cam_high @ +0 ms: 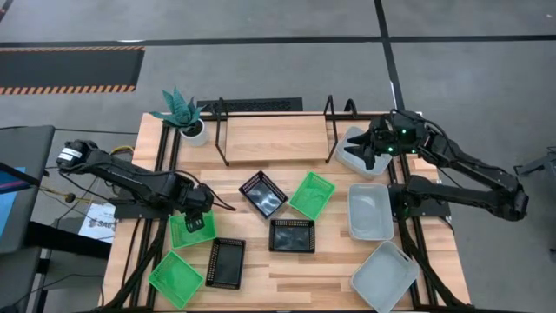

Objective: Stack baskets on shelf by color
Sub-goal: Put the left green bin on the shelf

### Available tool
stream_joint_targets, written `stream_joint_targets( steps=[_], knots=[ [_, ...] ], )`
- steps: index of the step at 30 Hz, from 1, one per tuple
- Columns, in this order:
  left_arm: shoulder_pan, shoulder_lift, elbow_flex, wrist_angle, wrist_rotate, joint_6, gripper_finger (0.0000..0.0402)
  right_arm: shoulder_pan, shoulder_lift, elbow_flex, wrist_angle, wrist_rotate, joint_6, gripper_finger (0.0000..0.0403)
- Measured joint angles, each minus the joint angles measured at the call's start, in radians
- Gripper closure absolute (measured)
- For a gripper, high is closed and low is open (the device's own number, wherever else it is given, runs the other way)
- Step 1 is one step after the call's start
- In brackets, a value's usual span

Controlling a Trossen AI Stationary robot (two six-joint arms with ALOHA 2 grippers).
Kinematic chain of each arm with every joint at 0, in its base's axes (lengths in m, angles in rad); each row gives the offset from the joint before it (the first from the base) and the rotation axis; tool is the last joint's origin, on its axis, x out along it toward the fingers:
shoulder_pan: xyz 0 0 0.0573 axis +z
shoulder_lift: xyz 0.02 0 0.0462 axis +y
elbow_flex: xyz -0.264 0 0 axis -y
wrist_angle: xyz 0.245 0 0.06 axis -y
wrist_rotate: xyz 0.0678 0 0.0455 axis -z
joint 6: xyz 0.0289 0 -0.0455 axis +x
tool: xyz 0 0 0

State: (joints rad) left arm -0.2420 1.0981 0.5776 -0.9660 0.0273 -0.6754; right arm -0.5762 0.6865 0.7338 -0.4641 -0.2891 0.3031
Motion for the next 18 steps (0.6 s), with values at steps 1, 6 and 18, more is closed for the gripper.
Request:
stream_joint_targets(
  steps=[1, 6, 18],
  knots=[
    [0.000, 0.000, -0.010, 0.008, 0.007, -0.001, 0.0212, 0.000, 0.000, 0.000, 0.000, -0.001, 0.008, 0.0166],
    [0.000, 0.000, -0.035, 0.038, 0.013, -0.002, 0.0258, 0.000, 0.000, 0.000, 0.000, -0.007, 0.012, 0.0166],
    [0.000, 0.000, -0.037, 0.042, 0.017, -0.128, 0.0397, 0.000, 0.000, 0.000, 0.000, -0.007, 0.013, 0.0166]
  ],
)
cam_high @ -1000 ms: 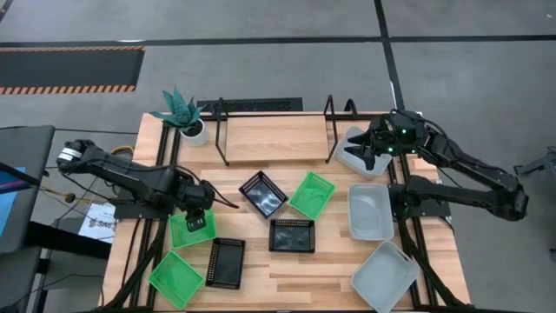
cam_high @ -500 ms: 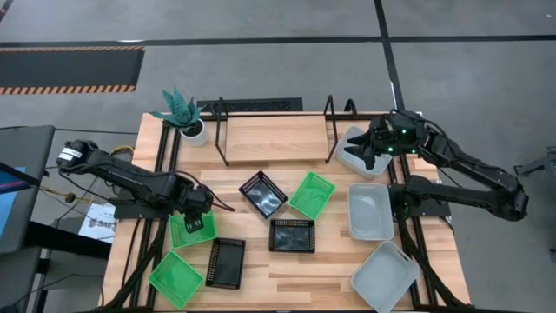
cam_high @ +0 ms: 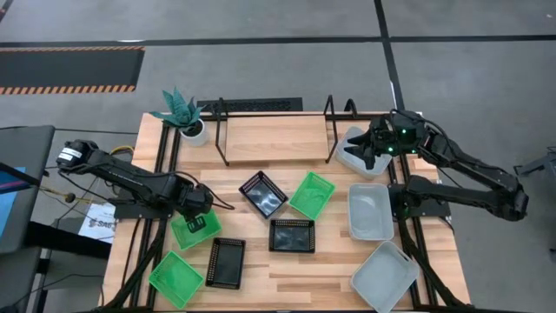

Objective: Stack baskets on shelf by color
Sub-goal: Put the left green bin on the shelf

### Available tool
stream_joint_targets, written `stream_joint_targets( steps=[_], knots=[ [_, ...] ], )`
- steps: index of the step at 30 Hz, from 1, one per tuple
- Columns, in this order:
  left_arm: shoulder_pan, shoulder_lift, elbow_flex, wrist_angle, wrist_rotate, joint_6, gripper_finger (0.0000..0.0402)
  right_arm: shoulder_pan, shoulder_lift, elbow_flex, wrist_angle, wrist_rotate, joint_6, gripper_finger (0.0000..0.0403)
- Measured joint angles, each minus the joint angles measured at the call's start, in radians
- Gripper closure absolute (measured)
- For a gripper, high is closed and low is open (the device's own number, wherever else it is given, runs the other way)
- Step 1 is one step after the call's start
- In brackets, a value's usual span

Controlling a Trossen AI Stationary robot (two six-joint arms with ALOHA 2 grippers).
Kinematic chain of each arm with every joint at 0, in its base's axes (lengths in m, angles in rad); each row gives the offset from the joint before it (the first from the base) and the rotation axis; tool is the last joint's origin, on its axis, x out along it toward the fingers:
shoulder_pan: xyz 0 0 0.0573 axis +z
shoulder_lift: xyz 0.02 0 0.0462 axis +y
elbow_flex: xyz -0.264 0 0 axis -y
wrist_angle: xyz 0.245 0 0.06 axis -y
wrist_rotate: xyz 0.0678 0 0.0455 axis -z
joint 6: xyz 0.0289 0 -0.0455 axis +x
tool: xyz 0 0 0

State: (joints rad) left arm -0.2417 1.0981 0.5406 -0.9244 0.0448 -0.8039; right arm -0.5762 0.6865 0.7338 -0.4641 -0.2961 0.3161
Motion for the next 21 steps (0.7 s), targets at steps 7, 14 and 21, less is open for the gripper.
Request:
stream_joint_targets(
  steps=[7, 14, 21],
  knots=[
    [0.000, 0.000, 0.062, -0.007, -0.003, -0.139, 0.0401, 0.000, 0.000, -0.001, 0.000, 0.000, 0.000, 0.0166],
    [0.000, 0.000, 0.170, -0.044, -0.013, -0.247, 0.0401, 0.000, 0.000, -0.001, 0.000, 0.001, -0.002, 0.0166],
    [0.001, 0.000, 0.336, -0.159, -0.099, -0.406, 0.0402, 0.000, 0.000, -0.001, 0.000, 0.001, -0.002, 0.0166]
  ],
)
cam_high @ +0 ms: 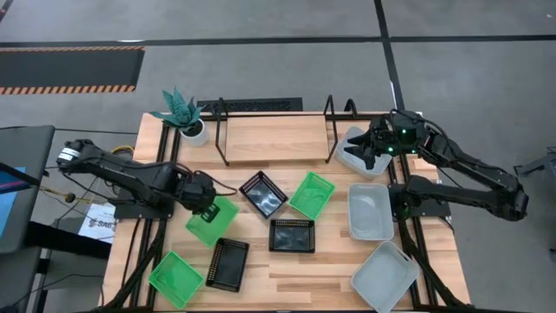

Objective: Stack baskets on shelf by color
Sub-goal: Put the left green bin on the shelf

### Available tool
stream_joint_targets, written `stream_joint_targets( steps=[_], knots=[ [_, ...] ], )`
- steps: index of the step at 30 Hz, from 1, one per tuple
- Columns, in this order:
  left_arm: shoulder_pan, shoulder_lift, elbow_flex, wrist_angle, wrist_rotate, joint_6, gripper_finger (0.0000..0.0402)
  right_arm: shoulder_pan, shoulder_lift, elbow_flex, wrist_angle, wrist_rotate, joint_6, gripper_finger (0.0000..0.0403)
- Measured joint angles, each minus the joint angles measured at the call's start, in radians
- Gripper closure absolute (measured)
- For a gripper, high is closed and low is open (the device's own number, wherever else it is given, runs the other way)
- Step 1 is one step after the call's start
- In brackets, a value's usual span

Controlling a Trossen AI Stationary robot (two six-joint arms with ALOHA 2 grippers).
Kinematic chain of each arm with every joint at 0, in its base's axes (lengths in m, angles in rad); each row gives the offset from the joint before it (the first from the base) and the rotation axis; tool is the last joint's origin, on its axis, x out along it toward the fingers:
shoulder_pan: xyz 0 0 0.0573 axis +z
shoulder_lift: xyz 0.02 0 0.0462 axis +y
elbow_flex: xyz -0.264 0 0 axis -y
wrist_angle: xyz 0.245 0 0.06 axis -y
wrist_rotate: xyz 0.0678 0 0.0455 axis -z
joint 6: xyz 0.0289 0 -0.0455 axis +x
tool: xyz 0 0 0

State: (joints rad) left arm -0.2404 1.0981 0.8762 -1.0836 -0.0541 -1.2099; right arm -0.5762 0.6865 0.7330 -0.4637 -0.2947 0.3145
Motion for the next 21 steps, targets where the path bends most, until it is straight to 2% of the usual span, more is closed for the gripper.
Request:
stream_joint_targets(
  steps=[5, 8, 15, 21],
  knots=[
    [0.032, 0.000, 0.136, 0.020, -0.067, -0.131, 0.0401, 0.000, 0.000, 0.000, 0.000, 0.007, 0.024, 0.0166],
    [0.066, 0.000, 0.204, 0.101, -0.122, -0.147, 0.0401, 0.000, 0.000, 0.000, 0.001, 0.009, 0.033, 0.0166],
    [0.178, 0.000, 0.307, 0.335, -0.239, -0.113, 0.0401, 0.000, 0.001, 0.000, 0.001, 0.009, 0.083, 0.0166],
    [0.323, 0.027, 0.362, 0.460, -0.316, -0.001, 0.0401, 0.000, 0.001, 0.000, 0.000, 0.009, 0.104, 0.0166]
  ],
)
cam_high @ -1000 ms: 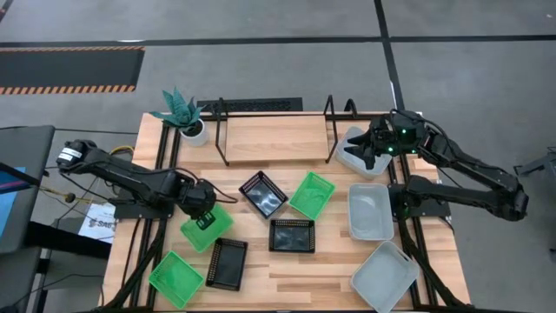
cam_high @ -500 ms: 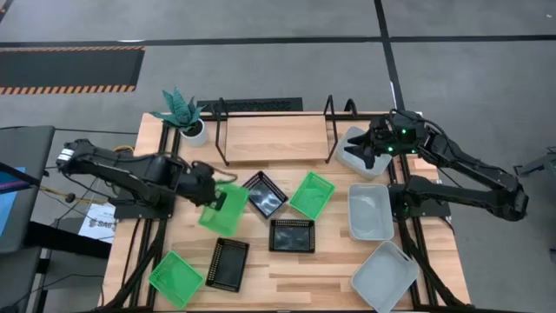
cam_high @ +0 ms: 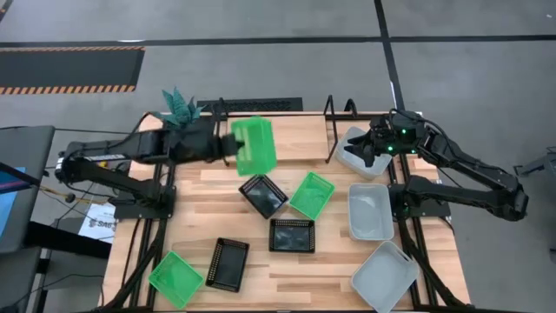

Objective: Stack baskets on shelf by color
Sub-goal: Put the left green bin on the shelf

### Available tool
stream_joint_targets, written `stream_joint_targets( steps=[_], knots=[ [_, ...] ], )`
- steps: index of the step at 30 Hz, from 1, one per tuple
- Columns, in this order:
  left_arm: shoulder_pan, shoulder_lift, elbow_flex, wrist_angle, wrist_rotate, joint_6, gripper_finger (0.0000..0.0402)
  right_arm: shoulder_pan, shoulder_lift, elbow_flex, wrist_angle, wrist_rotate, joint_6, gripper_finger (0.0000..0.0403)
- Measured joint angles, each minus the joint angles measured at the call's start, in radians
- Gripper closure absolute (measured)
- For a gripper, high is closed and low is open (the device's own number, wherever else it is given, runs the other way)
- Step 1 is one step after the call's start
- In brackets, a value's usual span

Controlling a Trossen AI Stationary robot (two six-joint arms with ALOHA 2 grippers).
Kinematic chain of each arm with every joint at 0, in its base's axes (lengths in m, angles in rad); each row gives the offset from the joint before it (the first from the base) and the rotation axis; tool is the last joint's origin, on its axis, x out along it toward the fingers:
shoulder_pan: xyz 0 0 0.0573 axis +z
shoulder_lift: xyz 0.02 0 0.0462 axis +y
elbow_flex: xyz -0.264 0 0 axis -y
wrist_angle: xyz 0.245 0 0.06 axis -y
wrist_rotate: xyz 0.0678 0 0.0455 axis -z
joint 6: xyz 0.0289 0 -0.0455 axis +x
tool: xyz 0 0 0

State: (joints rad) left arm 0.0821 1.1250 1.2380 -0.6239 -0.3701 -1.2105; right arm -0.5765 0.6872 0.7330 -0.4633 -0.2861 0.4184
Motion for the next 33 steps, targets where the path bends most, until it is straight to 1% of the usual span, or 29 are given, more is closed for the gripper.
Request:
stream_joint_targets(
  steps=[1, 5, 11, 14, 20, 22, 28, 33],
  knots=[
    [0.025, 0.017, 0.010, 0.001, 0.004, 0.012, 0.0401, 0.000, 0.000, 0.000, 0.000, 0.000, 0.000, 0.0166],
    [0.117, 0.118, 0.073, 0.023, 0.075, 0.064, 0.0401, 0.000, 0.002, 0.000, -0.001, 0.000, 0.000, 0.0166],
    [0.218, 0.340, 0.240, 0.028, 0.196, 0.184, 0.0401, -0.001, 0.016, 0.000, -0.002, 0.000, 0.000, 0.0165],
    [0.254, 0.456, 0.338, -0.021, 0.239, 0.237, 0.0401, -0.002, 0.027, 0.000, 0.000, 0.000, 0.000, 0.0165],
    [0.322, 0.657, 0.489, -0.168, 0.242, 0.314, 0.0401, -0.002, 0.064, 0.000, -0.001, 0.000, 0.000, 0.0165],
    [0.340, 0.708, 0.508, -0.189, 0.242, 0.327, 0.0401, -0.002, 0.075, 0.000, 0.000, 0.000, 0.000, 0.0165],
    [0.388, 0.812, 0.510, -0.291, 0.244, 0.339, 0.0401, -0.002, 0.113, 0.000, 0.000, 0.001, 0.000, 0.0165],
    [0.413, 0.850, 0.509, -0.317, 0.255, 0.361, 0.0401, -0.002, 0.142, 0.000, 0.001, 0.001, 0.000, 0.0165]
  ],
)
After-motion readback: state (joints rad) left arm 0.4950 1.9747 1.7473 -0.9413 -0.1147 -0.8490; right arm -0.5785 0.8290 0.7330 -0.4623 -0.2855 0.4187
